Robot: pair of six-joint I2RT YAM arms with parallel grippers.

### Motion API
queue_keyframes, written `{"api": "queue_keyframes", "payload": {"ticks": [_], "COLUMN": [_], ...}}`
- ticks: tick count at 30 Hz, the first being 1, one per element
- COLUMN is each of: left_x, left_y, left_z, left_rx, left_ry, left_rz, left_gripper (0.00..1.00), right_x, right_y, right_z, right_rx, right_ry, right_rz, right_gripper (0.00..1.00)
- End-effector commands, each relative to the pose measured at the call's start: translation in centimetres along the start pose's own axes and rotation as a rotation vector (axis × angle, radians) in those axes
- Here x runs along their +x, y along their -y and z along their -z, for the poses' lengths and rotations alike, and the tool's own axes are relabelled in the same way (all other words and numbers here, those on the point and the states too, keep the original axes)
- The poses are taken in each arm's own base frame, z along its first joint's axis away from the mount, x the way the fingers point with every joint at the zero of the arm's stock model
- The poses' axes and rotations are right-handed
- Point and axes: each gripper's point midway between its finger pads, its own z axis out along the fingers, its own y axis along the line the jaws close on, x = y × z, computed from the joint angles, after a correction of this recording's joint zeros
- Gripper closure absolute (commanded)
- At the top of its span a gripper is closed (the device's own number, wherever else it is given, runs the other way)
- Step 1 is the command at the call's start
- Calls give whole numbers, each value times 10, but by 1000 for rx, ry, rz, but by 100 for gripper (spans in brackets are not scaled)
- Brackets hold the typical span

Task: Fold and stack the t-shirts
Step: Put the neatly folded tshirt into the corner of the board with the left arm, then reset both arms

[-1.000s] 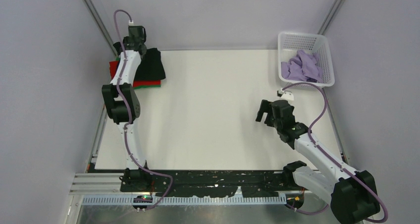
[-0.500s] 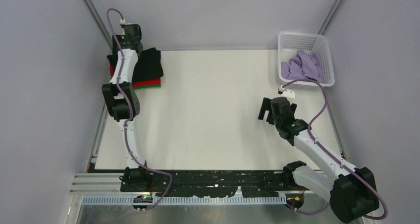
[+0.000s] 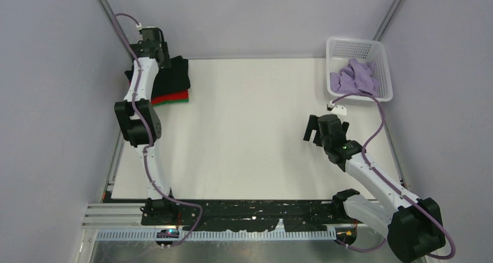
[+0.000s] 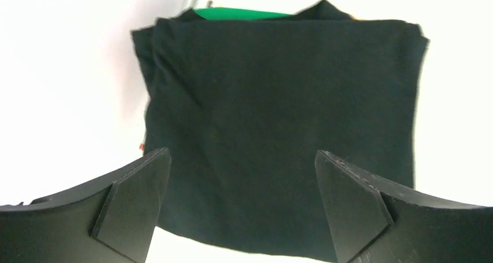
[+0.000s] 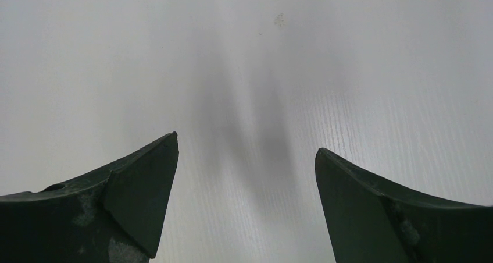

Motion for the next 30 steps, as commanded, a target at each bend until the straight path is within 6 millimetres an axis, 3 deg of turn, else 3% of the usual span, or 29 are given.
{"api": "queue_keyframes", "payload": {"ticks": [1, 6, 11, 16, 19, 22, 23, 25, 30], "left_x": [-60, -50, 3, 95, 161, 226, 237, 243, 236], "left_y": [20, 53, 70, 86, 97, 98, 100, 101, 93], "left_z": [91, 153, 213, 249, 266, 269, 271, 278, 284], "left_rx": [266, 417, 474, 584, 659, 693, 721, 765, 771], "left_ry": [174, 228, 243, 204, 143, 90, 85, 97, 150], "left_rz": [236, 258, 220, 232, 215, 218, 221, 239, 245], "left_gripper": [1, 0, 0, 0, 0, 1, 0, 0, 0], "right_x": [-28, -34, -40, -37, -28, -20, -14, -7, -1], "right_y": [-8, -8, -9, -8, -4, -2, 0, 2, 9], "right_z": [8, 15, 26, 35, 35, 33, 30, 28, 25], "right_rx": [-32, -46, -76, -115, -120, -120, -114, -112, -92], "right_ry": [76, 104, 148, 183, 189, 186, 179, 174, 185], "right_rz": [-26, -43, -90, -136, -156, -166, -166, -166, -157], "right_gripper": [4, 4, 5, 4, 4, 4, 4, 5, 5]}}
